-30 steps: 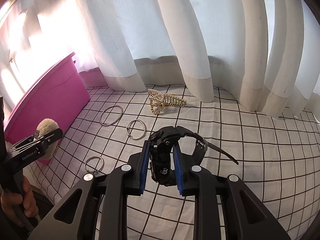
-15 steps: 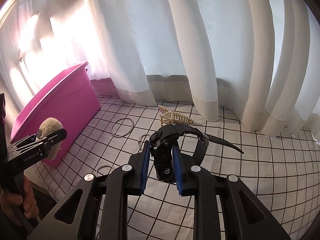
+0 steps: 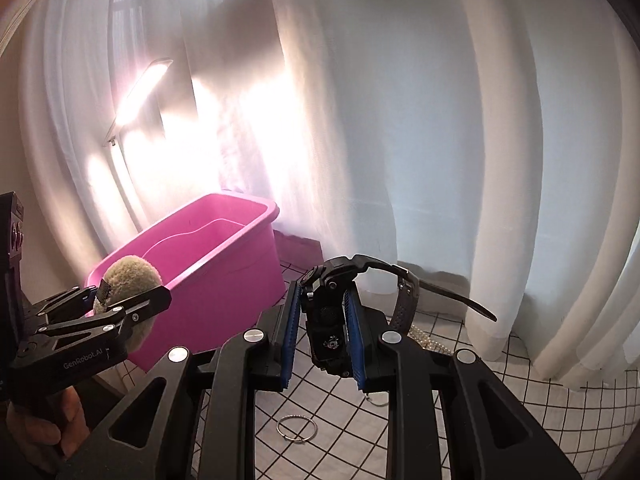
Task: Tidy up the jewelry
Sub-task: 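Carry the beige ball in the left tool while the right tool carries the watch over the tub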
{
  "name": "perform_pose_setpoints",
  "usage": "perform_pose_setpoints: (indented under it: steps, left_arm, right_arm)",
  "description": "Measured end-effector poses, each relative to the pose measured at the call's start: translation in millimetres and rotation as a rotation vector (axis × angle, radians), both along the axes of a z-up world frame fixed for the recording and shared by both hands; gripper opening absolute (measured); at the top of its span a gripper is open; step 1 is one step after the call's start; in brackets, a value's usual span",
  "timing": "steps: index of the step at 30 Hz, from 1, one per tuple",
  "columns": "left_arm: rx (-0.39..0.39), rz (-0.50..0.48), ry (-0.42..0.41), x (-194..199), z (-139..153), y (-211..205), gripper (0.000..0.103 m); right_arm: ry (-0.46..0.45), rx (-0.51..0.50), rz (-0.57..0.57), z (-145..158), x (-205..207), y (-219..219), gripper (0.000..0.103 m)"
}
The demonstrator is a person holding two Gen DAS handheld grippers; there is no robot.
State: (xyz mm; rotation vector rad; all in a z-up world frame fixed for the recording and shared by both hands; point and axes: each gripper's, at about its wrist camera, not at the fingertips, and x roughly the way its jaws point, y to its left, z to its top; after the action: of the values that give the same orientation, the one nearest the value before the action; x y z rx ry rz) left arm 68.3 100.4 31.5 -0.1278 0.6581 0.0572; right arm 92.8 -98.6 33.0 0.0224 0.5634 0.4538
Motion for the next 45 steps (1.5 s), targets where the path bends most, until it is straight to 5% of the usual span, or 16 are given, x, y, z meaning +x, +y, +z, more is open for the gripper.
perform_pose_setpoints:
  steps: [11, 22, 32, 45]
  left_arm:
    - [0.011, 0.22, -0.047, -10.1, 32.3, 94.5, 0.054]
    - [0.001, 0.338, 0.02, 1.5, 9.3, 169.9, 0.054]
    - [-0.038, 0.342, 0.104, 23.7, -25.1, 193.8, 0.054]
    - [-0.073, 0.389, 0.242, 60.1, -56.8, 219.6, 0.054]
  right_arm:
    - [-0.046, 0.072, 0.237, 38.0, 34.5, 109.7, 0.022]
    - [0.025, 0.042, 0.372, 28.1, 69.2, 189.9, 0.022]
    - [0.102, -0.008, 0.395, 5.8, 101.3, 235.1, 0.022]
    - [0.309, -0.137, 0.334, -44.0, 154.6, 271.9, 0.022]
